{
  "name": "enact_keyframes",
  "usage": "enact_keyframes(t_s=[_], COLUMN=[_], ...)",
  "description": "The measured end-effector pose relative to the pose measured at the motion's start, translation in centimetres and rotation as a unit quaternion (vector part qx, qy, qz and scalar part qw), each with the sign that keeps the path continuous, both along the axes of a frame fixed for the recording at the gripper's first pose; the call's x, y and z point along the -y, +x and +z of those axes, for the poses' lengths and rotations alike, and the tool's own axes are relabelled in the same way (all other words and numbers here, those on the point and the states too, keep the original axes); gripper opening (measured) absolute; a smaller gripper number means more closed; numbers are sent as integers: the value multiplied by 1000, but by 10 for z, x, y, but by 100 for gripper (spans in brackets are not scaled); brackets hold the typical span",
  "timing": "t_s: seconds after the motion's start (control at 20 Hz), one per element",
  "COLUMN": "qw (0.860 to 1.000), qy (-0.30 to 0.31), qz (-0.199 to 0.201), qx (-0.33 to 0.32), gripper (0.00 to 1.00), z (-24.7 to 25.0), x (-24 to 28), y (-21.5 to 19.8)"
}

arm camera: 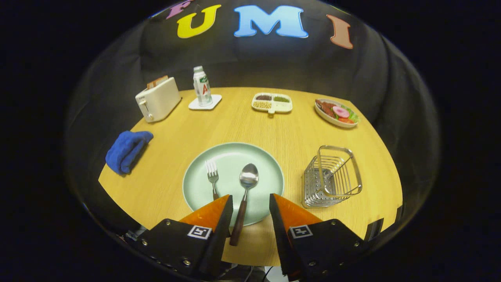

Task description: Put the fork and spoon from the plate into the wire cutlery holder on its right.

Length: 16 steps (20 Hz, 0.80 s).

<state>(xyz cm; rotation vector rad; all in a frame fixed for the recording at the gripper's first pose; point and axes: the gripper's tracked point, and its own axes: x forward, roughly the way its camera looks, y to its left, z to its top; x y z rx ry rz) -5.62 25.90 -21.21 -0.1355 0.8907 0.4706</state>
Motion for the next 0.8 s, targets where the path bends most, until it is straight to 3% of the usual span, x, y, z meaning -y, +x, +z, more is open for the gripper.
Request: enact_keyframes(t_s=[0.25,0.35,0.55,0.6,0.65,0.8], qw=[996,994,990,988,986,978], qy=[-22,-39,-66,-90,-95,-124], qz=[5,4,25,32,46,103], qx=[-85,-98,-120,-120,-133,-134], gripper=[58,23,23,23,9,9], z=[-51,-50,-62,-88,-75,-54], x=[-4,0,-5,0,3,10], y=[-9,-8,-7,1,-5,-10])
